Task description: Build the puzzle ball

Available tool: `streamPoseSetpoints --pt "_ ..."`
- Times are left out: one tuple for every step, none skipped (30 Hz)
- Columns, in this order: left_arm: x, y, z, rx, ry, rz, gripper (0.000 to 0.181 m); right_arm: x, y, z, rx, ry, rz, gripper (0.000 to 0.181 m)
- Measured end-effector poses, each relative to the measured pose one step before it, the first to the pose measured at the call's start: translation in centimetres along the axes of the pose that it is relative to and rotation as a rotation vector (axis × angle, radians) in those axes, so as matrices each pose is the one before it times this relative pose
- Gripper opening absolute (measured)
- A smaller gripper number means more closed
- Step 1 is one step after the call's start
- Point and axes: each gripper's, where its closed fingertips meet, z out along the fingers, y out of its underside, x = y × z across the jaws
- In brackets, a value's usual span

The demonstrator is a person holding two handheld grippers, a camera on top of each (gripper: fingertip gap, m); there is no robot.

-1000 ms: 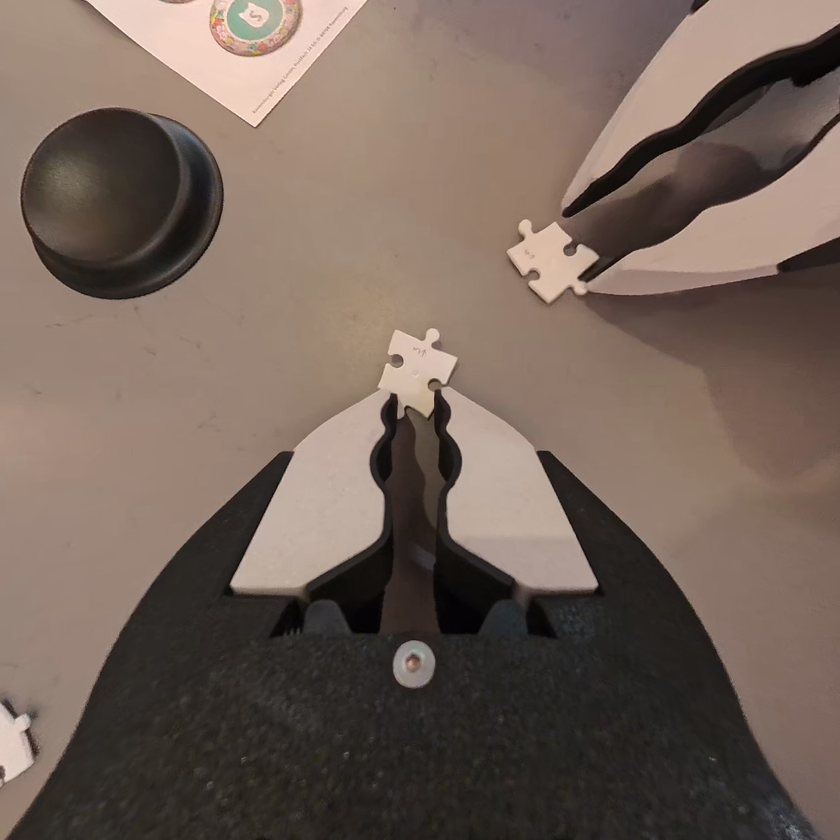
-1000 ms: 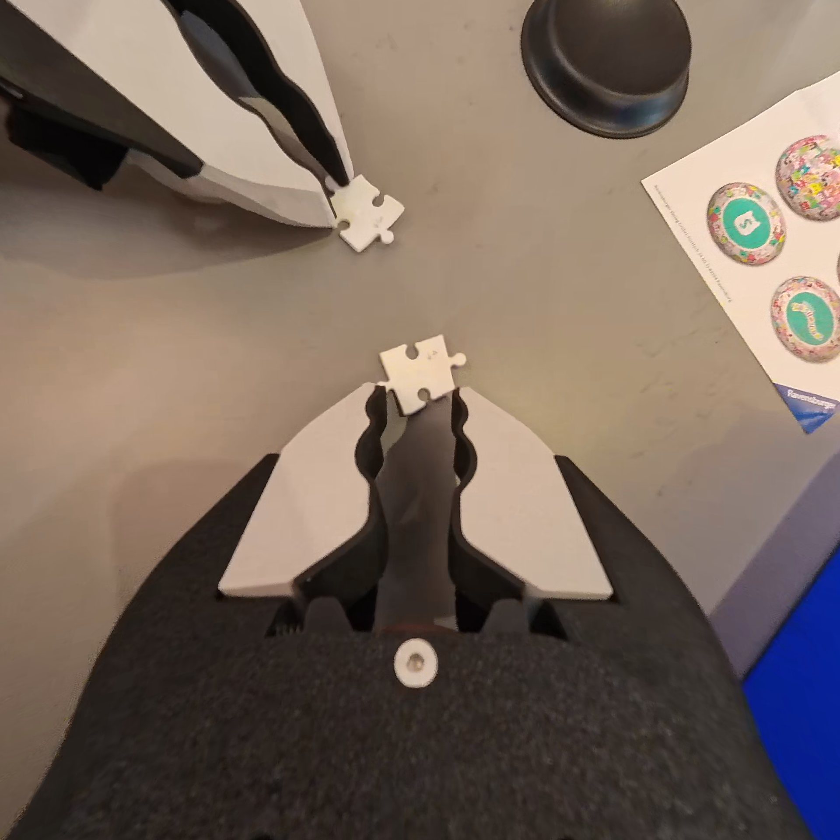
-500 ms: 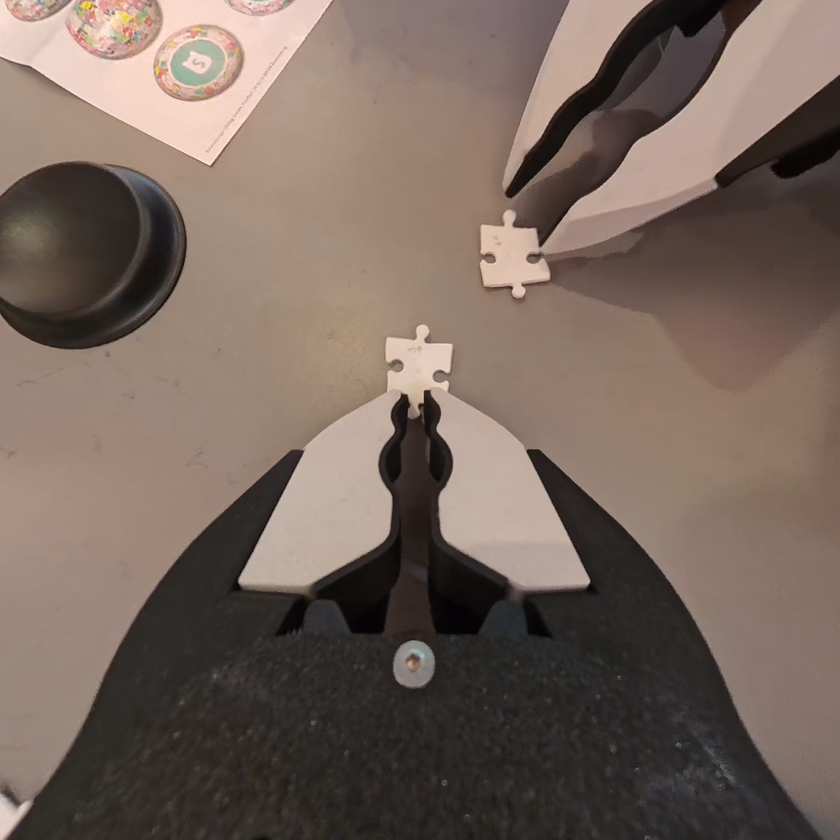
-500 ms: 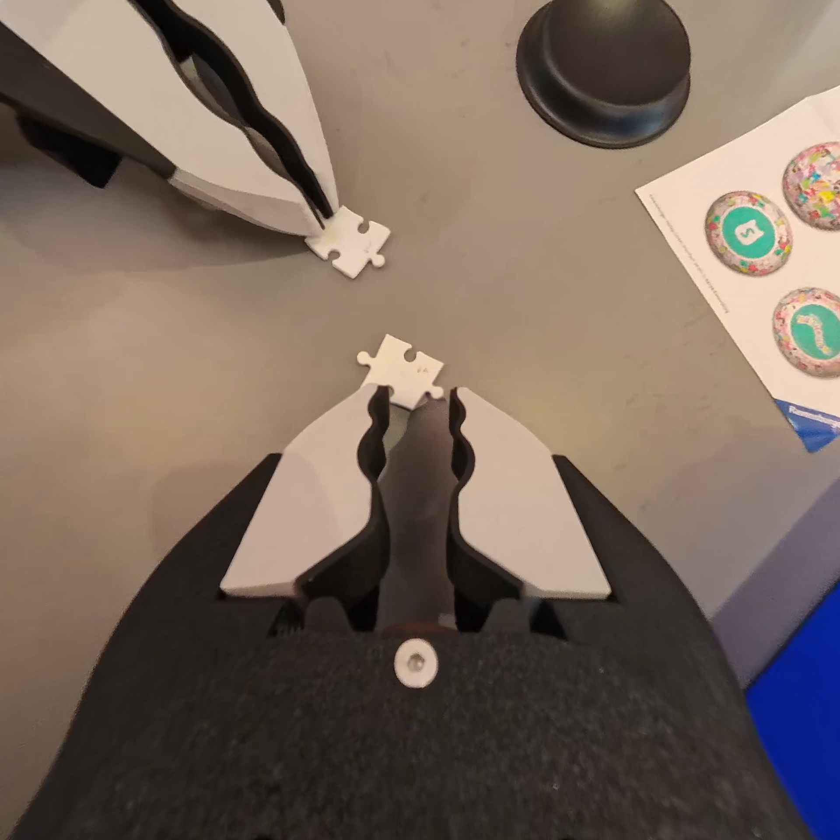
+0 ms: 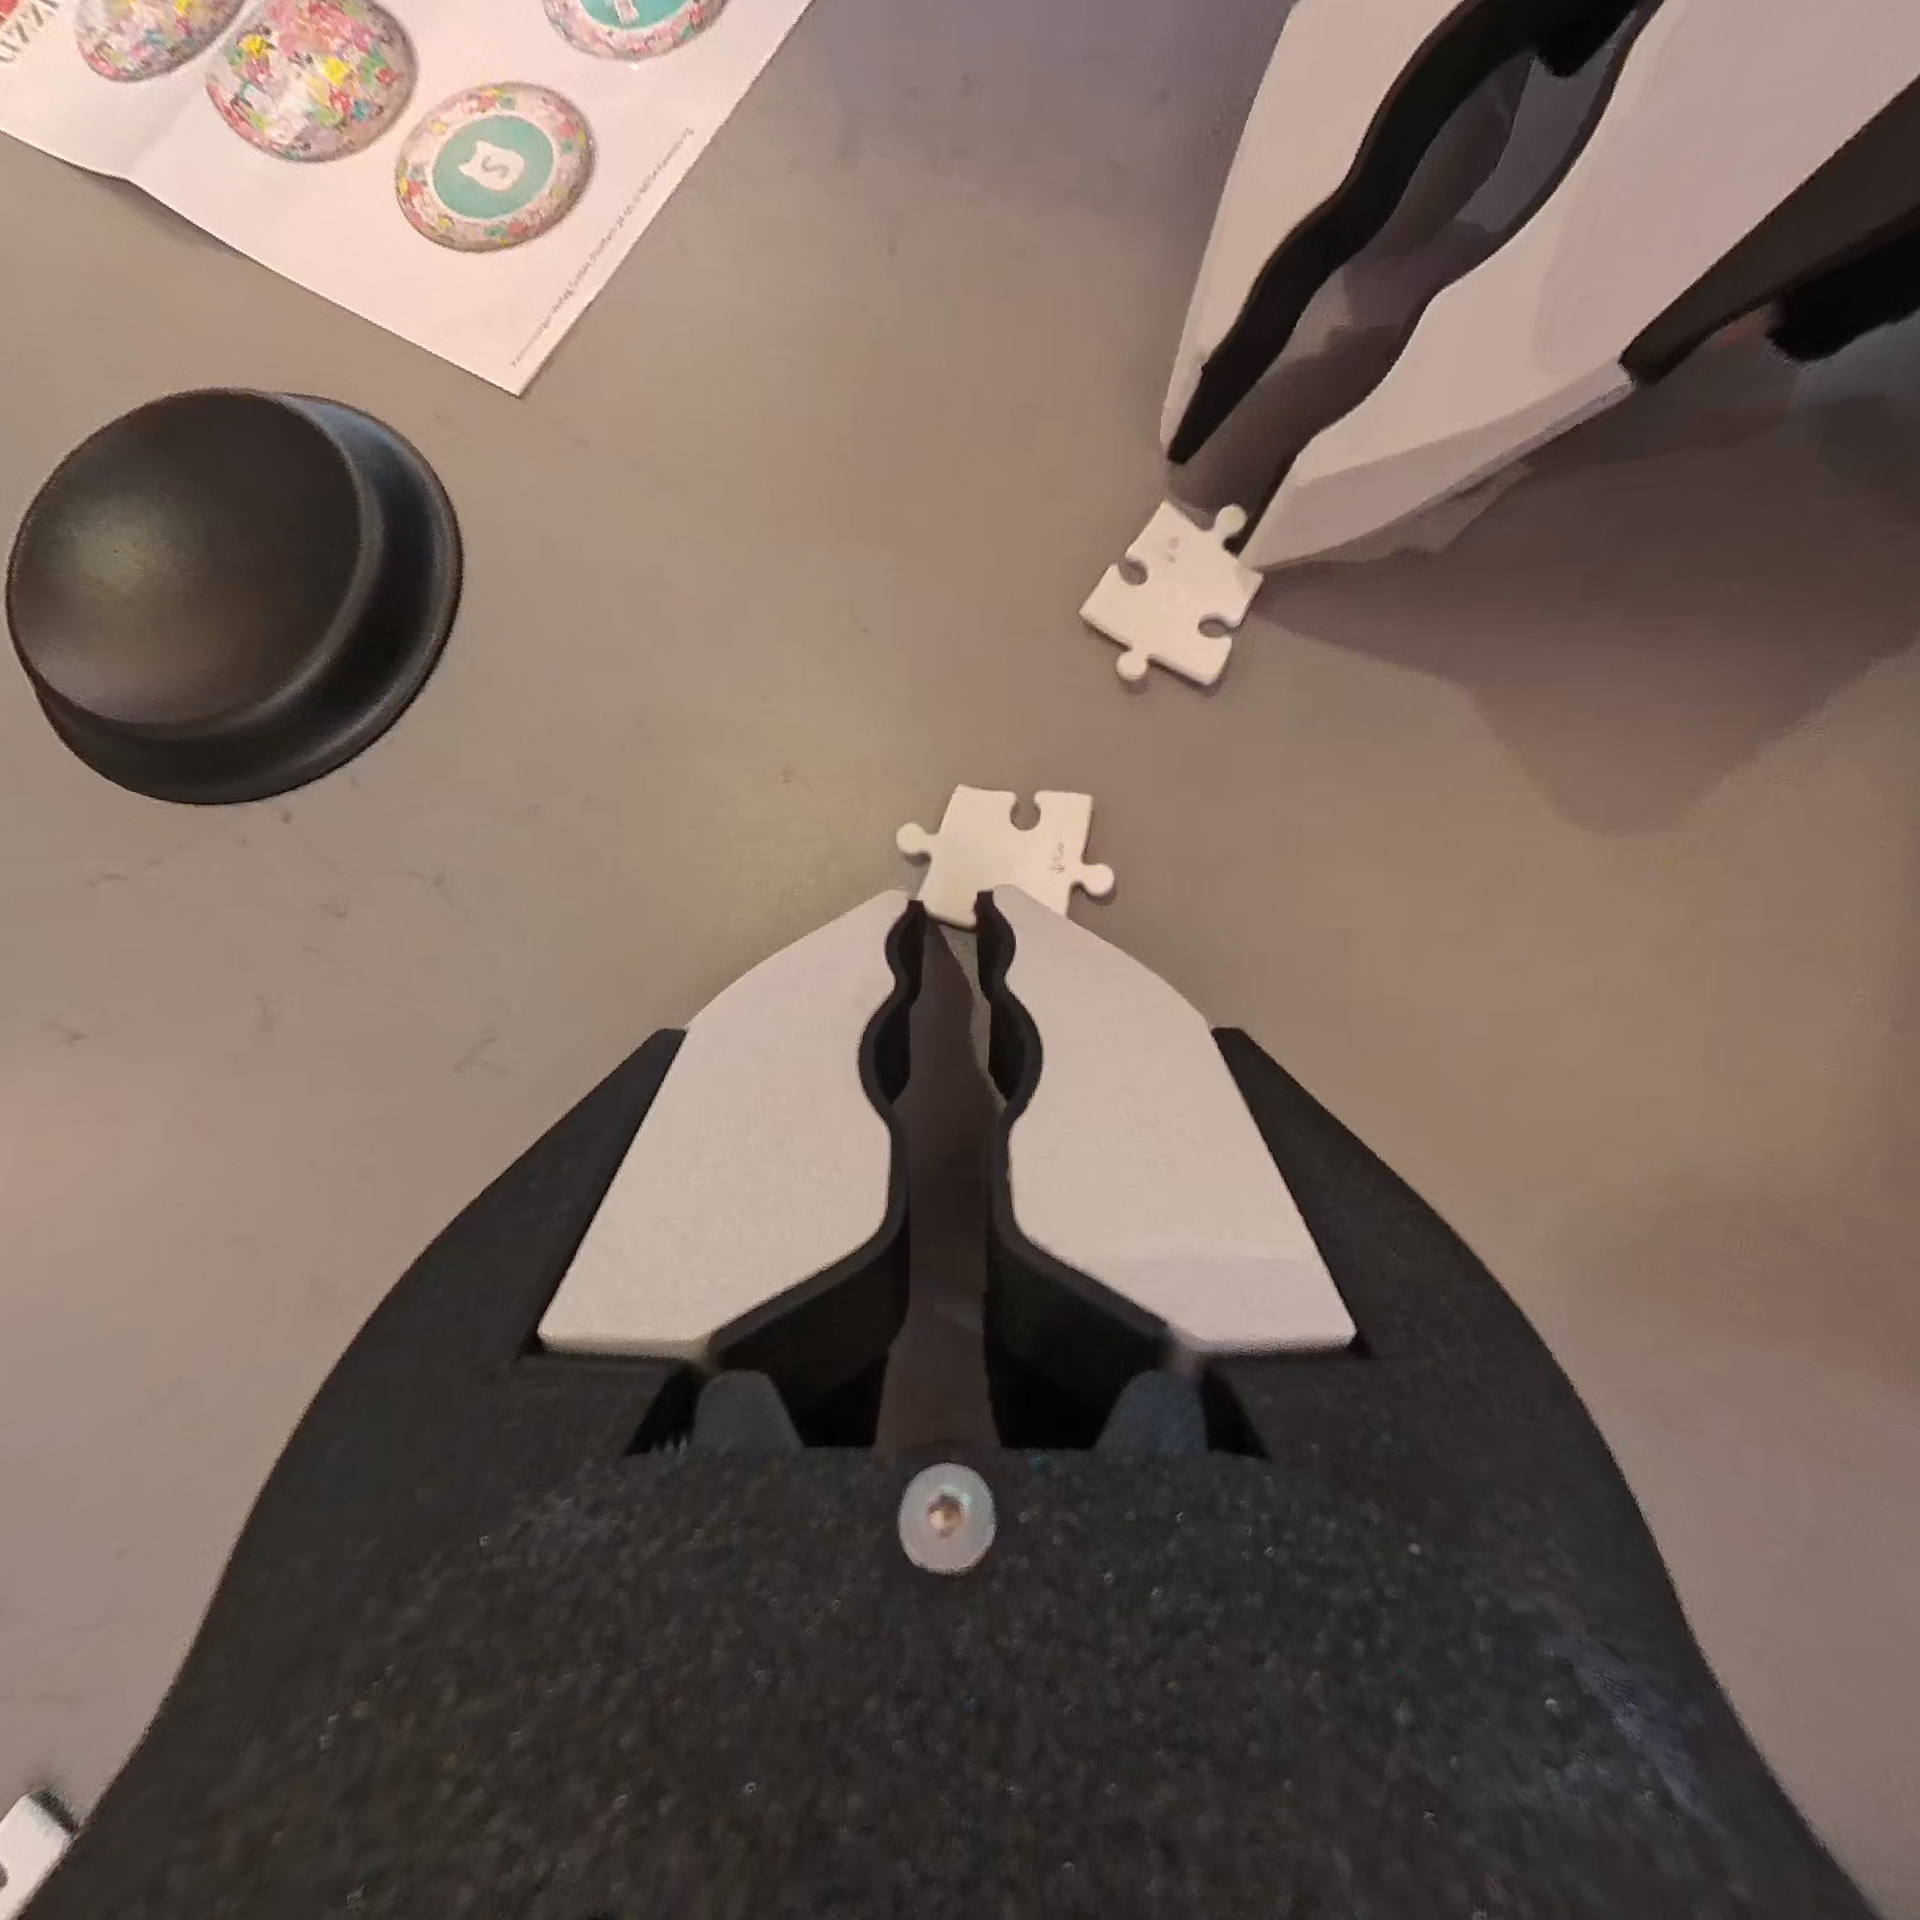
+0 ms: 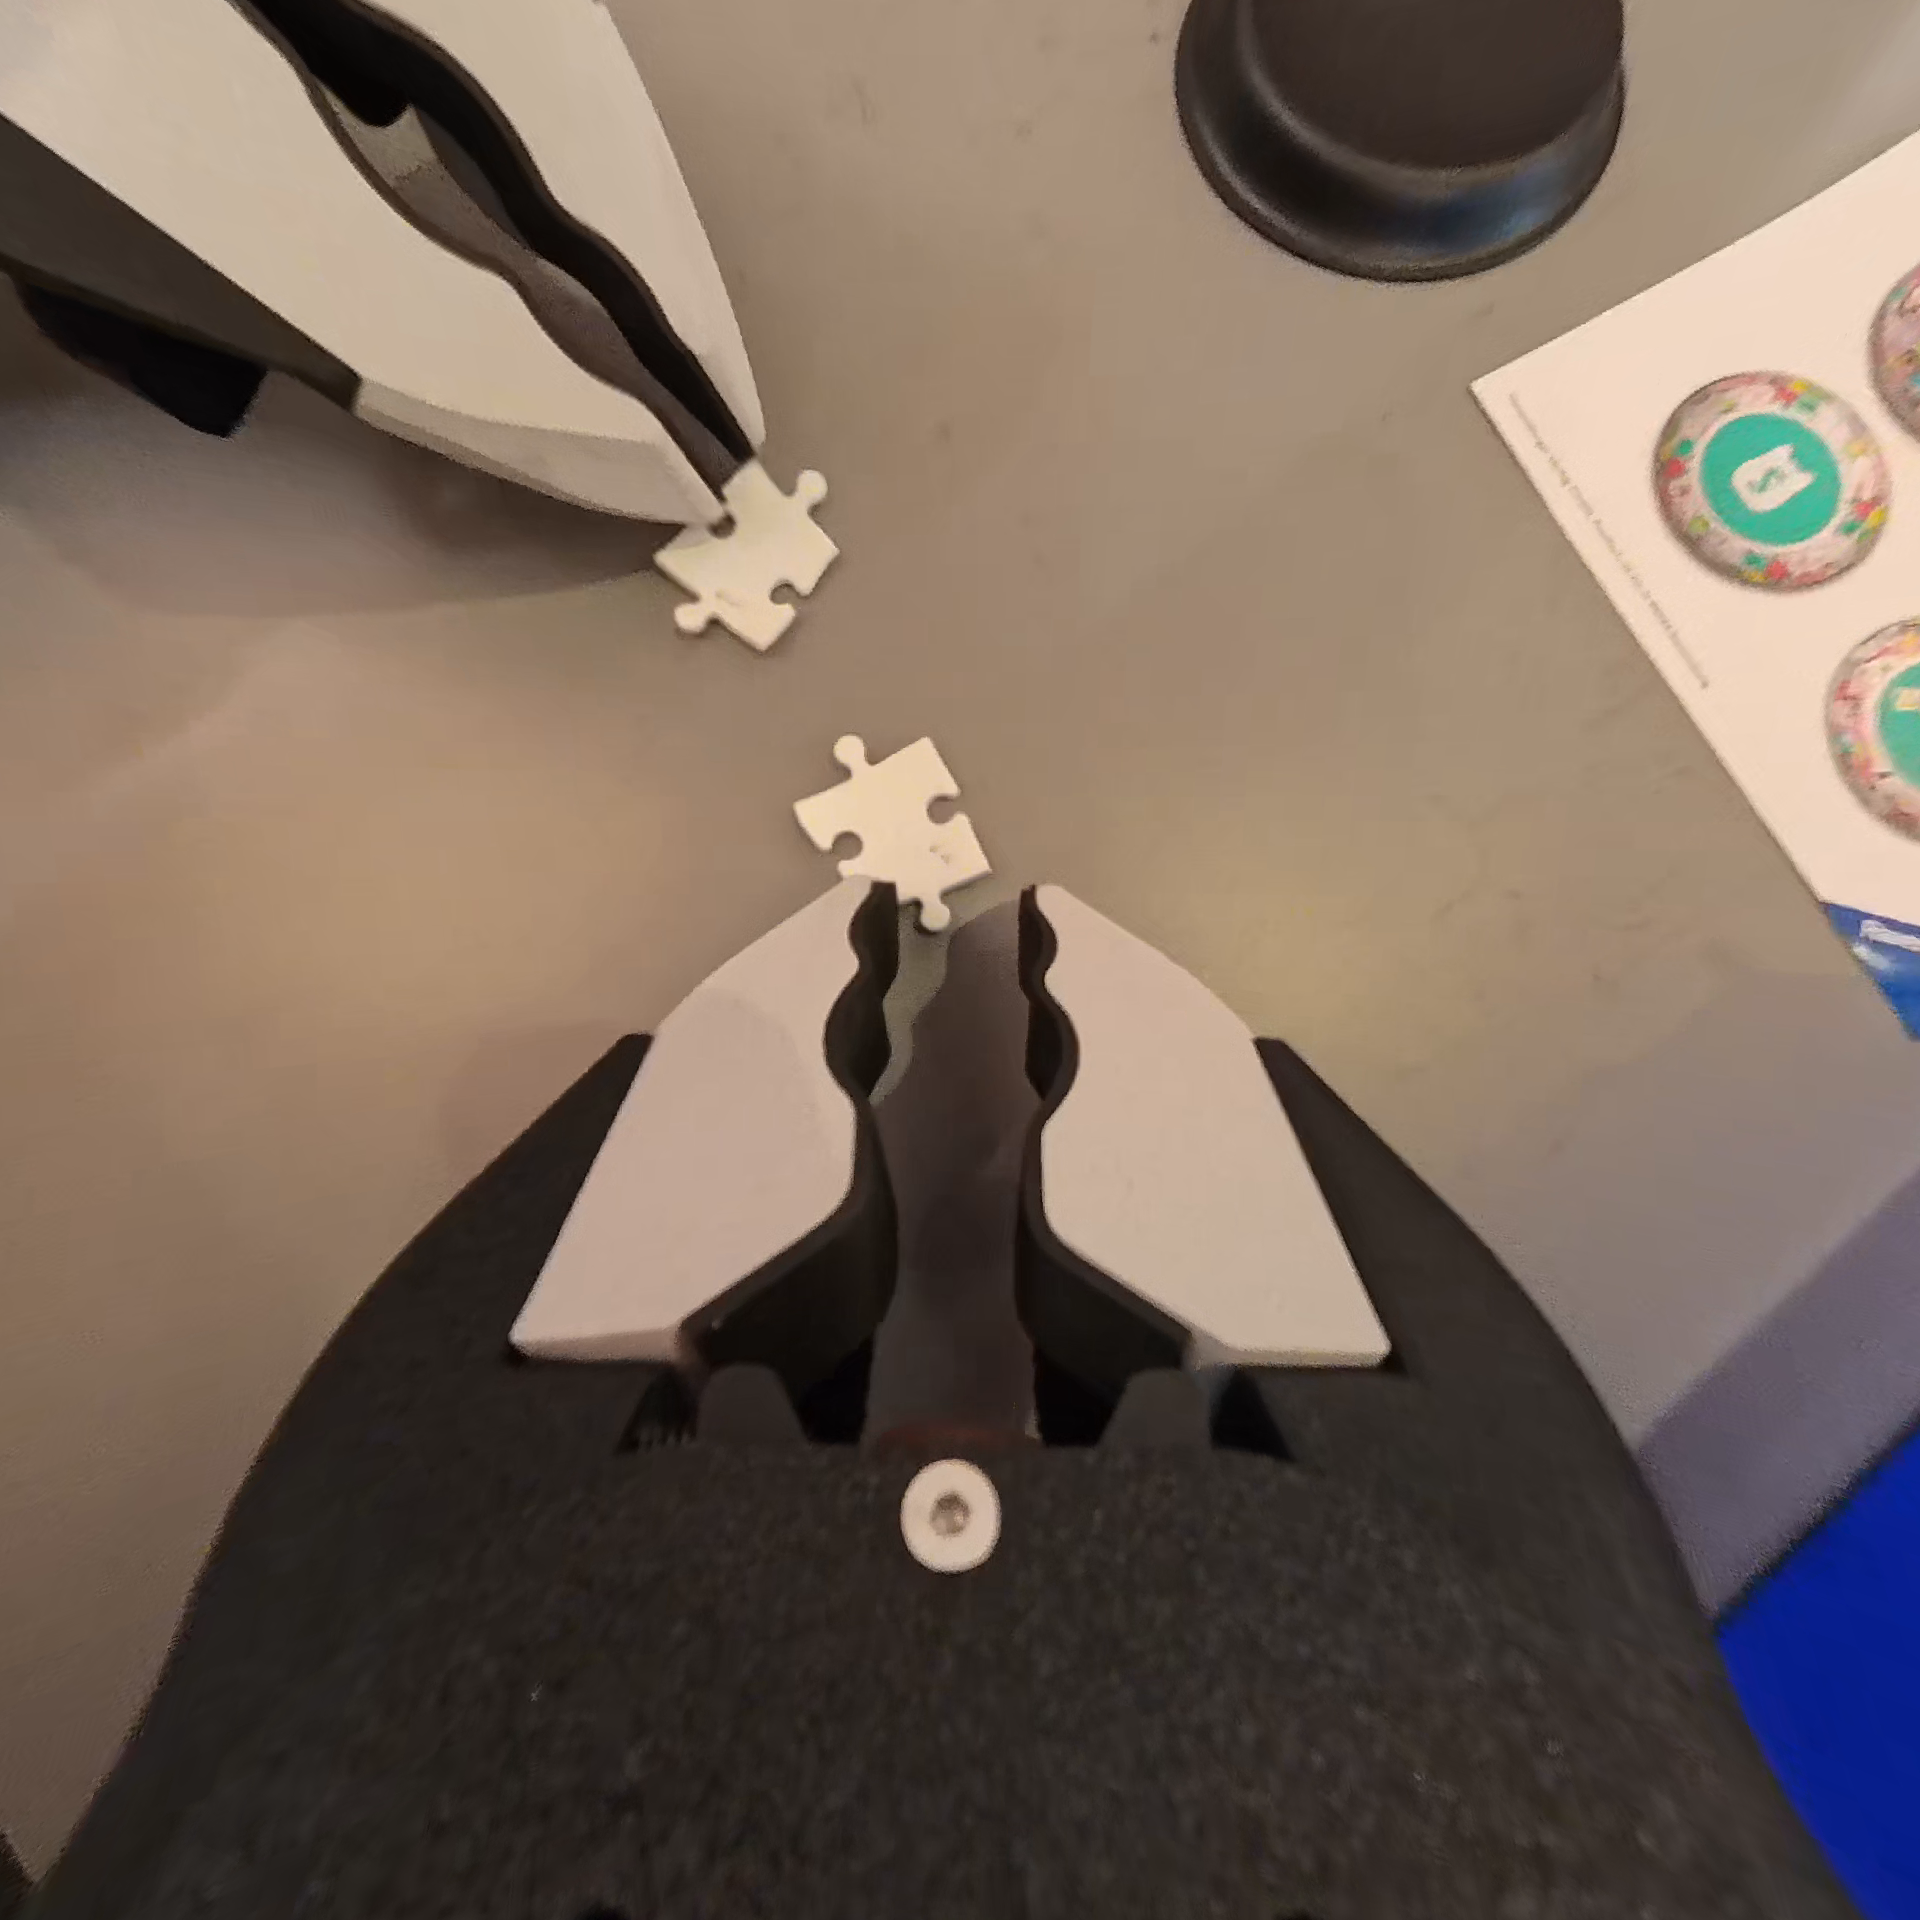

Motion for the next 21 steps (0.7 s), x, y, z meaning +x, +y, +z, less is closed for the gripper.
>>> streamPoseSetpoints --pt "0.032 0.113 0.133 -0.0059 -0.0031 0.005 0.009 -0.18 -0.059 0.197 0.0048 -0.0127 0.0056 0.022" --pt "0.081 -0.026 0.045 0.002 -0.0004 0.0036 0.008 0.001 -0.104 0.187 0.0051 0.0039 -0.0037 0.022" --pt "0.089 -0.023 0.011 0.0002 0.0005 0.0025 0.008 -0.08 0.02 0.166 -0.0056 0.0017 -0.0133 0.02" --pt "0.035 -0.008 0.005 -0.0008 -0.0017 0.0017 0.008 -0.132 -0.085 0.076 -0.0006 -0.0015 -0.0164 0.018" --pt "0.025 -0.008 0.008 -0.0006 -0.0005 -0.0002 0.008 -0.013 -0.076 0.033 0.001 0.005 -0.0148 0.016" --pt "0.064 -0.027 -0.003 -0.0002 0.0032 -0.002 0.008 0.046 -0.009 0.048 -0.0011 0.005 -0.0125 0.015" --pt "0.094 -0.031 0.013 0.0001 0.0052 -0.0025 0.008 0.077 -0.037 0.013 0.0015 0.0016 -0.0032 0.013" --pt "0.089 -0.009 0.013 -0.001 0.0054 -0.0029 0.008 0.019 -0.034 -0.013 0.0016 -0.0066 -0.0002 0.009" --pt "0.069 -0.016 -0.022 -0.0009 0.0044 -0.002 0.008 -0.081 -0.133 -0.081 0.0095 -0.0128 -0.0028 0.006" --pt "0.089 -0.04 -0.054 0.0016 0.0044 -0.0007 0.008 -0.181 -0.231 -0.168 0.0183 -0.0168 -0.0062 0.004" --pt "0.122 -0.078 -0.103 0.0047 0.0057 -0.0015 0.008 -0.074 -0.242 -0.254 0.021 -0.0085 -0.0052 0.004" --pt "0.129 -0.117 -0.139 0.0085 0.0064 -0.0026 0.008 0.141 -0.108 -0.345 0.0104 0.0058 0.0009 0.006" --pt "0.126 -0.121 -0.126 0.0092 0.0073 -0.0045 0.009 0.098 -0.016 -0.41 0.0001 0.0055 0.0048 0.011" --pt "0.178 -0.058 -0.081 0.0048 0.0122 -0.0068 0.009 -0.063 0.012 -0.458 -0.0039 0.0018 0.0026 0.014" --pt "0.223 0.062 -0.028 -0.0037 0.0138 -0.006 0.009 -0.143 0.002 -0.466 -0.0034 0.0072 -0.0034 0.014" --pt "0.183 0.149 0.012 -0.0113 0.0083 -0.0011 0.009 -0.217 -0.012 -0.413 -0.0043 0.0142 -0.0059 0.014" --pt "0.099 0.181 0.025 -0.0141 -0.001 0.0061 0.009 -0.602 -0.085 -0.289 0.001 -0.0009 -0.0083 0.014" --pt "0.06 0.164 0.033 -0.0132 -0.0067 0.011 0.009 -0.947 -0.07 -0.102 0.005 -0.0169 -0.0065 0.013" --pt "0.076 0.118 0.041 -0.01 -0.0057 0.0106 0.009 -0.945 0.046 0.111 0.0022 -0.0147 -0.004 0.013" --pt "0.118 -0.023 0.021 -0.0013 -0.0009 0.0067 0.008 -0.775 0.115 0.265 0.0018 -0.0067 -0.0035 0.013" --pt "0.197 -0.031 0.038 -0.0006 0.0066 0.0022 0.008 -0.631 0.023 0.392 0.0106 -0.0037 -0.0037 0.014"
